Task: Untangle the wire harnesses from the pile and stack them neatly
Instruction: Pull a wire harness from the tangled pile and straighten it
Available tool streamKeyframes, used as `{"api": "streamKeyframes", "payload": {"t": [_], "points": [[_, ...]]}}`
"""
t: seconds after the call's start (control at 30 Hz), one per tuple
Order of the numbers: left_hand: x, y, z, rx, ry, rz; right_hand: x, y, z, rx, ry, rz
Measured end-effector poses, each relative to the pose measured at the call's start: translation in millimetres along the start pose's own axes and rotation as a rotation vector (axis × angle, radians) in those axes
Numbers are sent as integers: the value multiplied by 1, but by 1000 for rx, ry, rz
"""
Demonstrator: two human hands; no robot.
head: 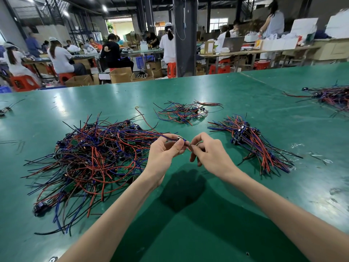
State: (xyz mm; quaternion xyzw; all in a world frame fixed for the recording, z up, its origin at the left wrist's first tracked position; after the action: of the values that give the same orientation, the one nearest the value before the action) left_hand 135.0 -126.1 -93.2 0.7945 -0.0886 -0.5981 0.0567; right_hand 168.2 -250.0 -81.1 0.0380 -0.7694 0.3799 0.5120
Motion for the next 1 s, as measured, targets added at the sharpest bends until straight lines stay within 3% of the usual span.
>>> {"api": "streamKeyframes", "payload": {"t": [0.2, 0.5, 1.0], "points": [[3, 5, -1, 13, 9, -3, -6, -4, 0, -7, 25, 30], [-5, -7, -1, -37, 60, -323, 0, 9, 1, 62, -46, 56], [-18, -5, 4, -119, 126, -642, -12, 1, -4, 44, 55, 6]]}}
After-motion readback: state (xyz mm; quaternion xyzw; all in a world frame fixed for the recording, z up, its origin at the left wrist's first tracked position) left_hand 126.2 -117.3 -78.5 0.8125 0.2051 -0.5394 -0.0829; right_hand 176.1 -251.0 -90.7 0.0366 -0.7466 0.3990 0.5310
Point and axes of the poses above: each hand's wrist, its own z-axis away from the middle knuckle, its own y-axis out of the palm, x = y × z, the point moved 9 cm from there along -z, towards the middle knuckle, and after that the axes turned 15 degrees about x, right-handed, at the moved point
